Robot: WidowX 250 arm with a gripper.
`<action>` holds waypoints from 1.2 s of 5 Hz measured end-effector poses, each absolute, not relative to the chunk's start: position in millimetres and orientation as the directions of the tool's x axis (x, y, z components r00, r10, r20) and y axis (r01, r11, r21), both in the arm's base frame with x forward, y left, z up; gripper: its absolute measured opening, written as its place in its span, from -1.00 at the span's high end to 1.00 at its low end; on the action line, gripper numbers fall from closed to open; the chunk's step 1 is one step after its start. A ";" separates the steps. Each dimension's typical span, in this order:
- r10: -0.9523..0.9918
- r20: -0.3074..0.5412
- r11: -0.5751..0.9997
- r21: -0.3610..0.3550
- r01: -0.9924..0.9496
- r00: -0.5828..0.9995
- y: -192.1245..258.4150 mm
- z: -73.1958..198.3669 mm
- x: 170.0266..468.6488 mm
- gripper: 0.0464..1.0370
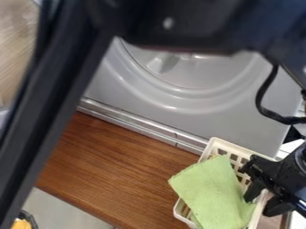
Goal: Move the white basket to the right side of the table
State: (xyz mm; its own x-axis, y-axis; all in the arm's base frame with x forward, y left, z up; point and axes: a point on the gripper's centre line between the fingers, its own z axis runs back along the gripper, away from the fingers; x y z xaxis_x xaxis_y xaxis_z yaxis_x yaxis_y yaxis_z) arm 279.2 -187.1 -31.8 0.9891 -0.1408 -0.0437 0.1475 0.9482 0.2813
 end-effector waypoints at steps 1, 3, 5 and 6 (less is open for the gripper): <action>-0.168 -0.038 0.953 0.247 0.173 0.985 -185.4 -29.8 279.4 -0.74; -0.258 0.037 0.959 0.128 0.251 0.966 -187.7 -13.9 284.9 -0.93; -0.294 0.100 0.955 0.063 0.288 0.951 -181.2 5.3 288.5 -0.93; -0.280 0.085 0.959 0.058 0.276 0.956 -175.2 5.1 289.9 -0.93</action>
